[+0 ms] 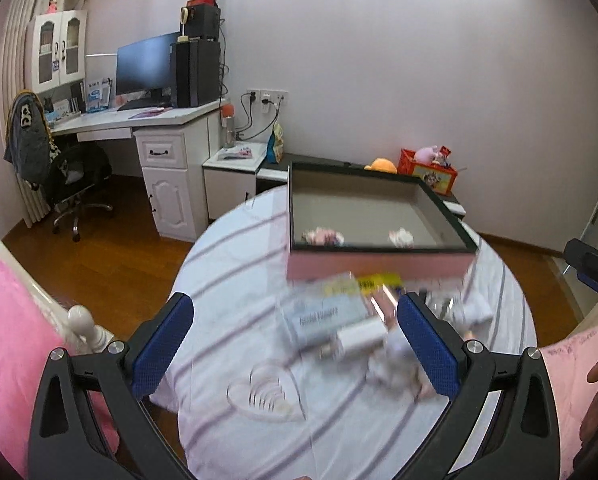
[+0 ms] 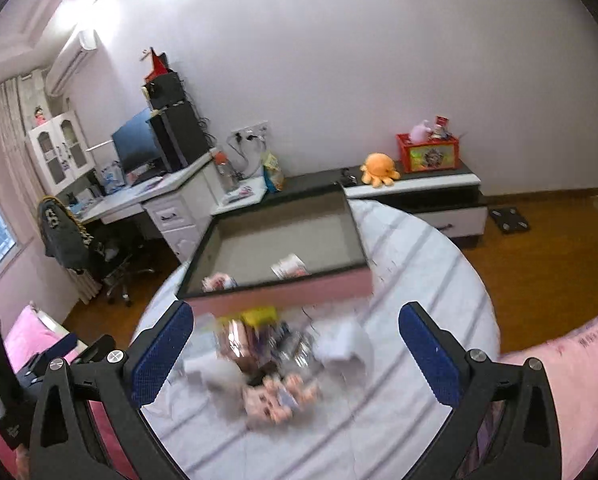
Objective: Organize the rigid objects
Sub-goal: 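Move both tools back over the items on the bed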
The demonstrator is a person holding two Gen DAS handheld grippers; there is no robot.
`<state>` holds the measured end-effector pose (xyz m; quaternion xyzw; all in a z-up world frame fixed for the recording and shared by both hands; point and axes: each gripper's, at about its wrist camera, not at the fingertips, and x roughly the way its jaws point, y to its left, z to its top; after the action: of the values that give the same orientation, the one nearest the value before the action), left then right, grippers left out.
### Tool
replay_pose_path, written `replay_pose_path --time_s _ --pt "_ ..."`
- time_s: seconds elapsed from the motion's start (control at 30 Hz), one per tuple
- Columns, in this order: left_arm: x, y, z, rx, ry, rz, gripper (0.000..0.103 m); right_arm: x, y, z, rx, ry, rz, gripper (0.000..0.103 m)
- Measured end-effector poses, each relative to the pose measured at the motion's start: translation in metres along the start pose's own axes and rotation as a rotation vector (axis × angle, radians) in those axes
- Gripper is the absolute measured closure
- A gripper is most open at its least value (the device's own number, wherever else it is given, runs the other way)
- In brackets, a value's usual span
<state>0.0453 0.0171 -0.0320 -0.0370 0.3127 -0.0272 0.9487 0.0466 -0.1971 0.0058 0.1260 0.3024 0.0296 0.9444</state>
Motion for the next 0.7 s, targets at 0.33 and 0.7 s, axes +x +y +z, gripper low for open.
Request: replay_pose_path --time_s 0.33,0.7 --pt "-0.018 -0.012 -0.037 0.030 0.034 -0.016 0.000 -0.020 0.018 -0.052 -0.149 -0.008 -0.059 0.000" --pt "-0.008 -0.010 -0.048 0.023 0.066 -0.008 0.000 0.004 0.016 -0.082 -0.145 0.100 -0.045 0.000"
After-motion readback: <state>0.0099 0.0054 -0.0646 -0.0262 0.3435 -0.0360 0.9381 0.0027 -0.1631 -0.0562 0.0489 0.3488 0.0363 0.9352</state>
